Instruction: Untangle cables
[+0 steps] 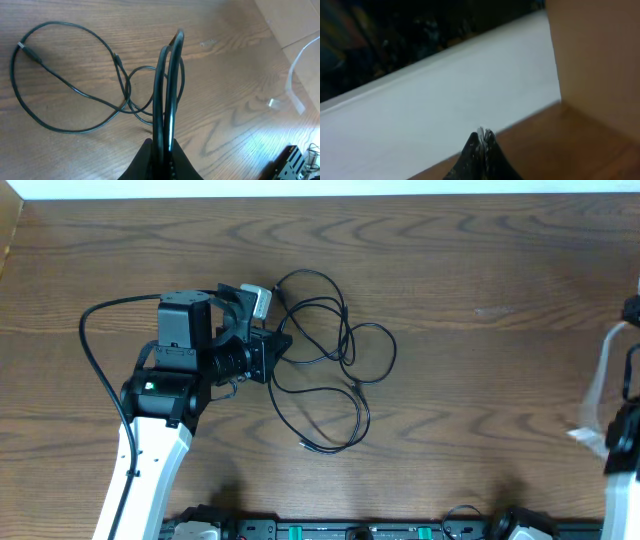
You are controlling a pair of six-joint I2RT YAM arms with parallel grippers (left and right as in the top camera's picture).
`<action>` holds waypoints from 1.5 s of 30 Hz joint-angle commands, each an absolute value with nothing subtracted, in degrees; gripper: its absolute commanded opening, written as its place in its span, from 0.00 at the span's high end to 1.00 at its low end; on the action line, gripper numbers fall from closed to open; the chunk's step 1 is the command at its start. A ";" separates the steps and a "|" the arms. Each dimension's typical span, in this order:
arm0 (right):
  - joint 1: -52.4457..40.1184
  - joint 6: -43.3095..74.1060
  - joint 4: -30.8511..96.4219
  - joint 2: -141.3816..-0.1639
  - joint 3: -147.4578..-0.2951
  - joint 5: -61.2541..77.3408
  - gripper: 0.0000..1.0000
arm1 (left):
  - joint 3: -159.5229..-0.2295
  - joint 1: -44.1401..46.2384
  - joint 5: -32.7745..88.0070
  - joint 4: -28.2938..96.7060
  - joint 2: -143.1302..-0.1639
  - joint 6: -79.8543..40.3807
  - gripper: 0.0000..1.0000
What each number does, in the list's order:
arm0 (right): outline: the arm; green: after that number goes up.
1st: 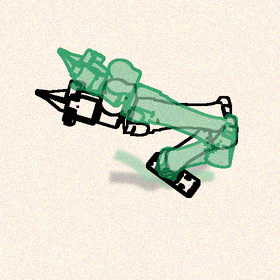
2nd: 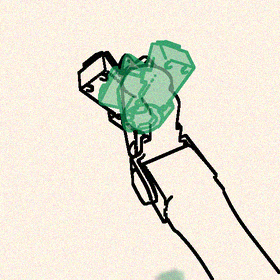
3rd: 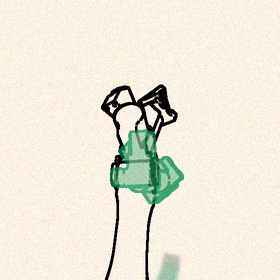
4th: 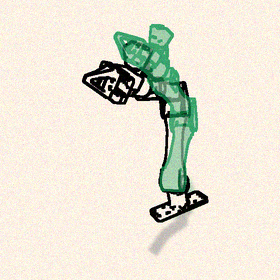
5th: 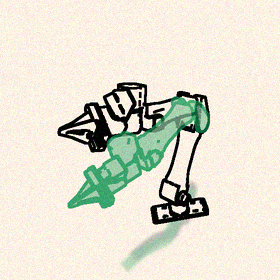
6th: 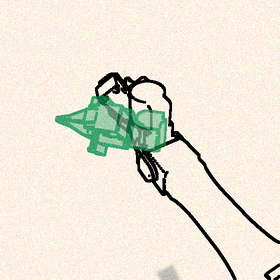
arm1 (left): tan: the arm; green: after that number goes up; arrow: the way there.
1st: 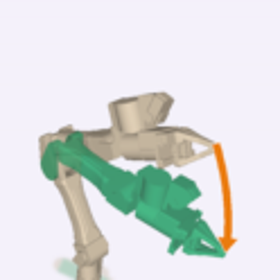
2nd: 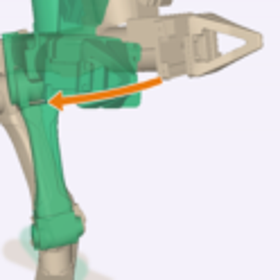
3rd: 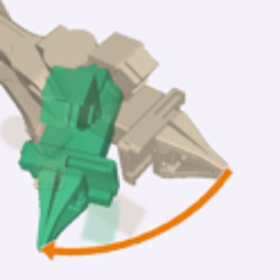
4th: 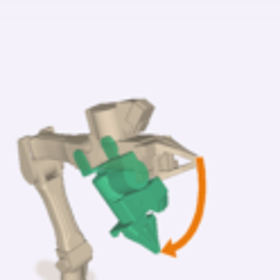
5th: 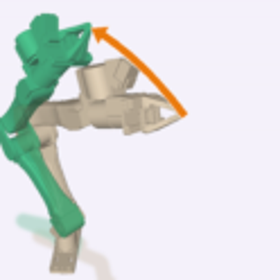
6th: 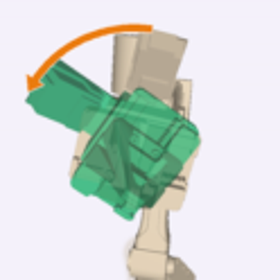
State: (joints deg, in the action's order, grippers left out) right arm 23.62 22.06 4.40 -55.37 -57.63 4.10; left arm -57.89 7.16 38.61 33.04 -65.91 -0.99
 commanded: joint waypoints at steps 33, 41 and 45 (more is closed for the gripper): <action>34.30 12.58 16.01 -92.66 -58.19 4.40 0.99 | -55.59 7.09 37.91 34.48 -68.60 0.21 0.92; 35.79 12.80 13.69 -98.28 -58.19 6.07 0.99 | -55.59 7.09 37.91 34.48 -68.60 0.21 0.93; 36.05 12.80 12.73 -98.04 -60.86 6.59 0.99 | -55.59 7.09 37.91 34.50 -68.60 0.21 0.93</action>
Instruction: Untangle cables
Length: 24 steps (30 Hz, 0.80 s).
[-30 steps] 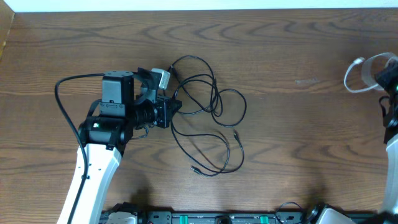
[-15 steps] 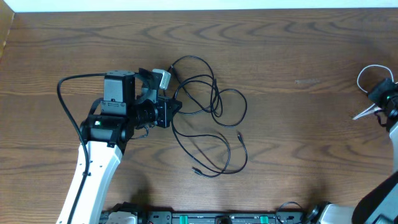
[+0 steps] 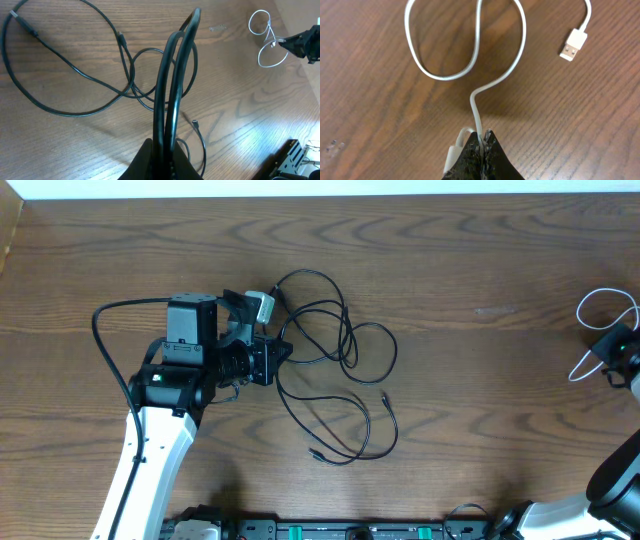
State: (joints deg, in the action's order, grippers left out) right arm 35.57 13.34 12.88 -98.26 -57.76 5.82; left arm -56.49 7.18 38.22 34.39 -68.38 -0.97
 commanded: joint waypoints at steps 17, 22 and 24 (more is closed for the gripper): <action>44.60 12.08 11.46 -98.15 -89.93 8.84 0.99 | -55.59 7.09 37.89 34.89 -68.60 0.21 0.93; 47.18 11.62 9.65 -101.78 -92.49 4.86 0.99 | -55.59 7.09 37.89 35.24 -68.60 0.21 0.93; 48.40 11.05 9.67 -103.59 -92.90 4.34 0.99 | -55.59 7.09 37.89 35.38 -68.60 0.21 0.93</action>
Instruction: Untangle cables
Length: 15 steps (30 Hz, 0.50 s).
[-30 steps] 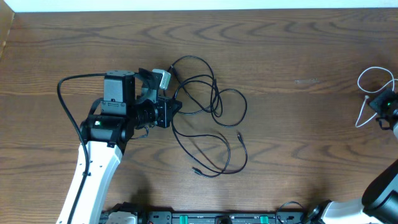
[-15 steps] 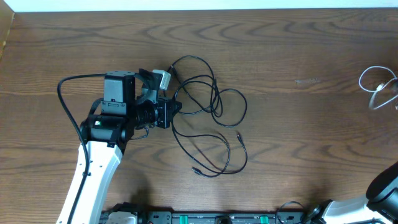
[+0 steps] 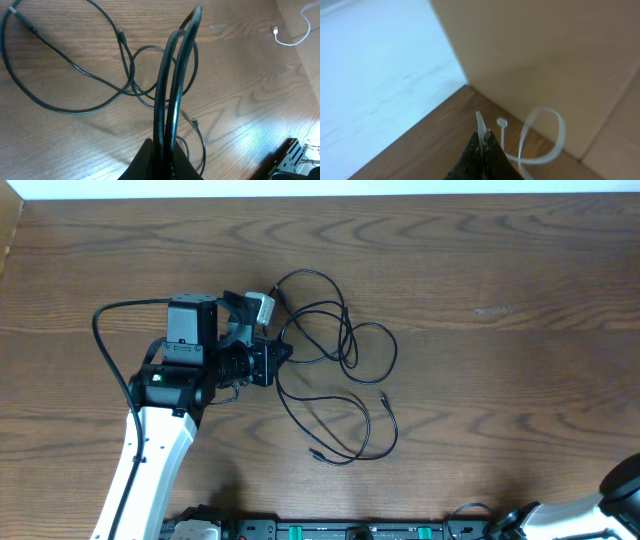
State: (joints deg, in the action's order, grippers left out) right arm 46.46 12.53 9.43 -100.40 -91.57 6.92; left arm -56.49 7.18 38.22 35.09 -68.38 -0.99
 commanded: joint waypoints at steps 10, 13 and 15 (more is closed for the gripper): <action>53.82 11.07 14.76 -116.03 -92.90 2.94 0.99 | -55.59 7.09 37.89 35.35 -68.60 0.21 0.93; 54.30 11.05 16.34 -118.67 -92.90 3.01 0.73 | -55.59 7.09 37.89 35.38 -68.60 0.21 0.93; 54.28 11.03 16.80 -119.79 -92.90 4.16 0.07 | -55.59 7.09 37.89 35.38 -68.60 0.21 0.93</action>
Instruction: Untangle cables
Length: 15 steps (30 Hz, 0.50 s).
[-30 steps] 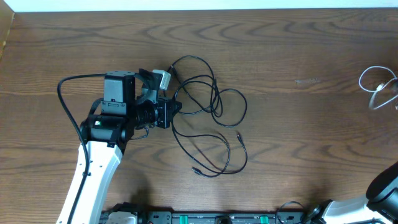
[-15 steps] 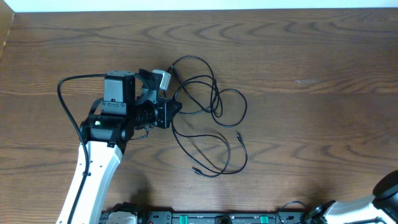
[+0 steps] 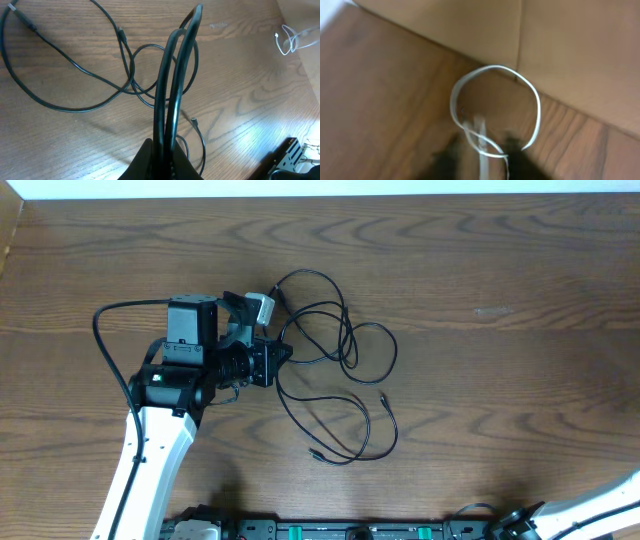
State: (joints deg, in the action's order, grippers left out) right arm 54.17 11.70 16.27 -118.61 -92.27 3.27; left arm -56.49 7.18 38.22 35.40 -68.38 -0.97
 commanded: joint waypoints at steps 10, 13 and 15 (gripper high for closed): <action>53.01 16.25 16.36 -119.48 -92.90 17.63 0.01 | -55.59 7.09 37.89 35.35 -68.60 0.21 0.93; 52.29 23.57 15.75 -119.48 -92.90 28.60 0.01 | -55.59 7.09 37.87 35.24 -68.60 0.23 0.93; 51.18 25.93 13.76 -119.48 -92.90 36.60 0.01 | -55.59 7.09 37.87 35.22 -68.60 0.23 0.92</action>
